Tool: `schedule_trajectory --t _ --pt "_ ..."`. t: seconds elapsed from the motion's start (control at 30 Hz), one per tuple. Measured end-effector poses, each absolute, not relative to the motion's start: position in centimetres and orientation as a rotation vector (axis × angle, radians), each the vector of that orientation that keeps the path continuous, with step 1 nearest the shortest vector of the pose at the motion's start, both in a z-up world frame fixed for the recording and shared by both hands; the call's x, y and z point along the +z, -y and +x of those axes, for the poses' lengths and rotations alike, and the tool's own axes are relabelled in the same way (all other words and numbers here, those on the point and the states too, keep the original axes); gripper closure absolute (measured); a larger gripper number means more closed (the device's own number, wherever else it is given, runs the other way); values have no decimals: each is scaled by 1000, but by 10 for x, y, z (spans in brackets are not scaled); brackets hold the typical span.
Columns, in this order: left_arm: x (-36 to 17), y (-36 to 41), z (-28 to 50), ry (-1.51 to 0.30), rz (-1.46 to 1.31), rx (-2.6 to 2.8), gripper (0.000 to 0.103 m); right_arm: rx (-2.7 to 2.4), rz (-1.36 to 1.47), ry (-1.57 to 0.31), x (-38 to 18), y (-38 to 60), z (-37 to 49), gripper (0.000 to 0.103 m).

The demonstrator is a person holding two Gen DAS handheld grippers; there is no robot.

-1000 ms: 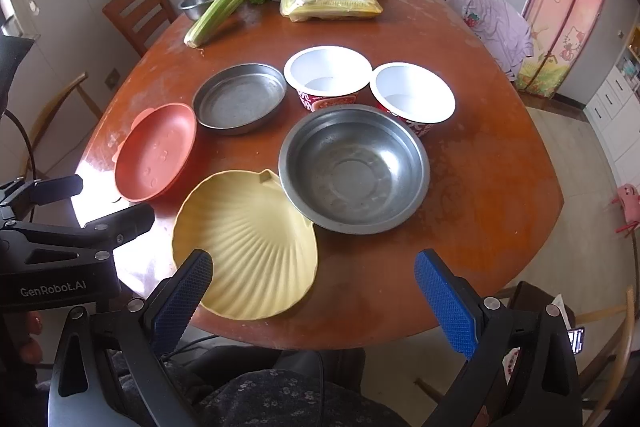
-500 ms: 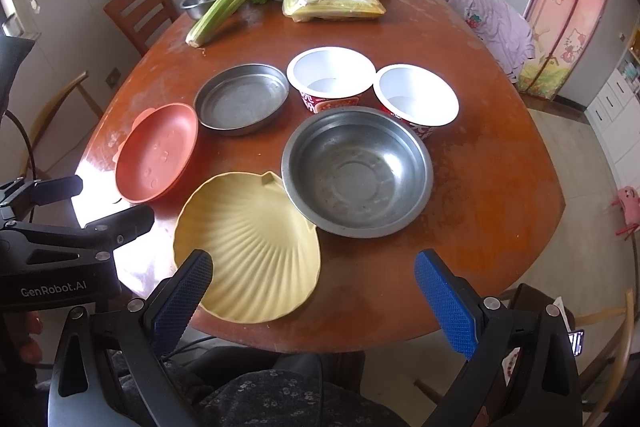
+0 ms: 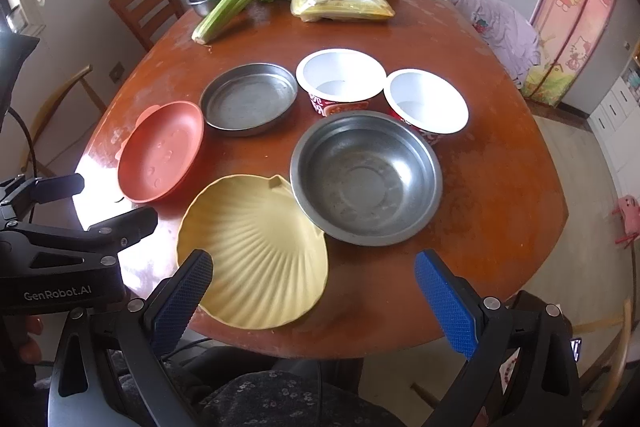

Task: Organize plates and bowls
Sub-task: 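Move the left gripper to the pink bear-shaped plate and grasp its rim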

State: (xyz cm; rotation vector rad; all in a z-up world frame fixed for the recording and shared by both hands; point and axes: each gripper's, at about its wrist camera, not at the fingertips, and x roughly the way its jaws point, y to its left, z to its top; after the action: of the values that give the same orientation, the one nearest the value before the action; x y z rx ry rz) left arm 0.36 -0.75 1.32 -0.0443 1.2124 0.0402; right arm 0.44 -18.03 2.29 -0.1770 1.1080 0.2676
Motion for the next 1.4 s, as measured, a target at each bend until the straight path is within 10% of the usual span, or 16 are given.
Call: schedule_trajectory --t 1.4 --pt "-57 -148 32 -1344 -389 305 2 563 -291 -1209 -36 39 94 2"
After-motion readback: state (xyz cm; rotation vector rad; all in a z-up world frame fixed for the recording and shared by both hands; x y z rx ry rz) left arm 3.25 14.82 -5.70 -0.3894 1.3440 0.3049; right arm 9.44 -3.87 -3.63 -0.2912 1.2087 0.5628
